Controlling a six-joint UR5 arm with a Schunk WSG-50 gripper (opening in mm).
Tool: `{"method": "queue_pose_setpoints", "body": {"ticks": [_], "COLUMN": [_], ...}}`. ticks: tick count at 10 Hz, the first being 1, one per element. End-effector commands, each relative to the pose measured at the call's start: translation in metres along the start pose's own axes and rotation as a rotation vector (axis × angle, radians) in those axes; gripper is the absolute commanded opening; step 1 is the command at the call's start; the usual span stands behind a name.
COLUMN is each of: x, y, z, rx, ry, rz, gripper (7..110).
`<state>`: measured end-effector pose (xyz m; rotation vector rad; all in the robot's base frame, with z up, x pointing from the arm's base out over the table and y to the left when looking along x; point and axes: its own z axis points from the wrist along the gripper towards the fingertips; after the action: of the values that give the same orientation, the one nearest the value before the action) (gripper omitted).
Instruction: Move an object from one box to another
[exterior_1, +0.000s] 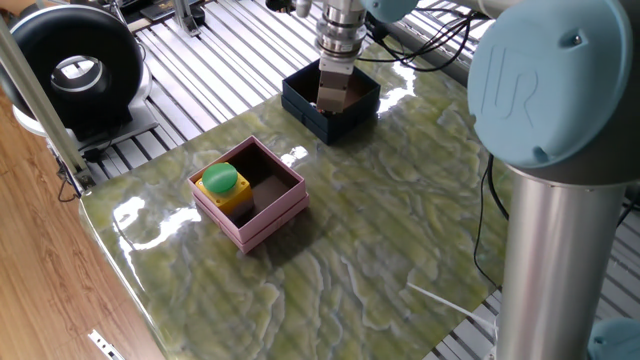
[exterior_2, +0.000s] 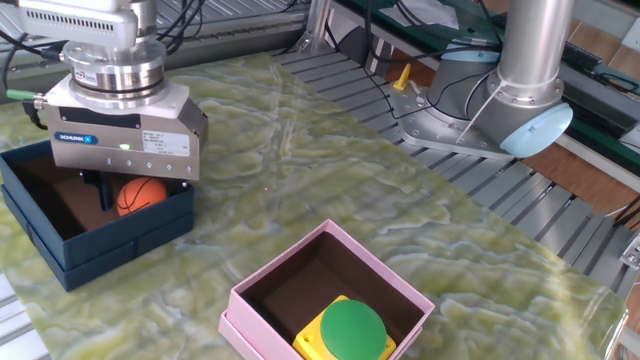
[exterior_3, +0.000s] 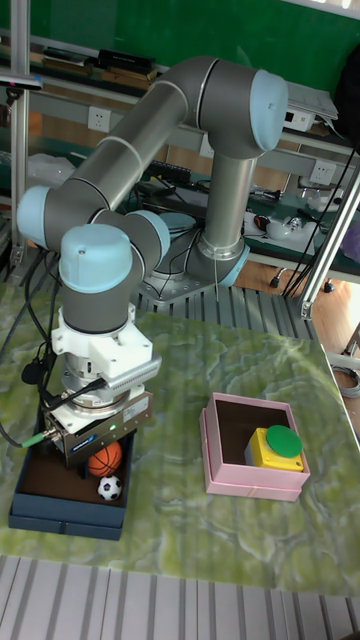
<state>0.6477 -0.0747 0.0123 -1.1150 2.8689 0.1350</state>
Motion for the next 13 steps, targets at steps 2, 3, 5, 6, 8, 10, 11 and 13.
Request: {"method": "queue_pose_setpoints", "body": {"ticks": [2,3,5,6,8,10,11,13], "x": [0.002,0.009,0.01,0.011,0.01,0.01,0.01,0.006], "y": [0.011,0.009,0.006,0.004,0.006,0.006,0.004,0.007], "z": [-0.005,-0.007,-0.007,-0.007,-0.008,-0.011,-0.011,-0.011], "rx": [-0.052,-0.045,-0.035,-0.027,-0.033,-0.036,-0.032,-0.044], "ry": [-0.005,0.015,0.022,0.025,0.026,0.032,0.032,0.02], "rz": [0.043,0.046,0.058,0.059,0.062,0.029,0.015,0.001], "gripper": [7,7,7,7,7,7,7,7]}}
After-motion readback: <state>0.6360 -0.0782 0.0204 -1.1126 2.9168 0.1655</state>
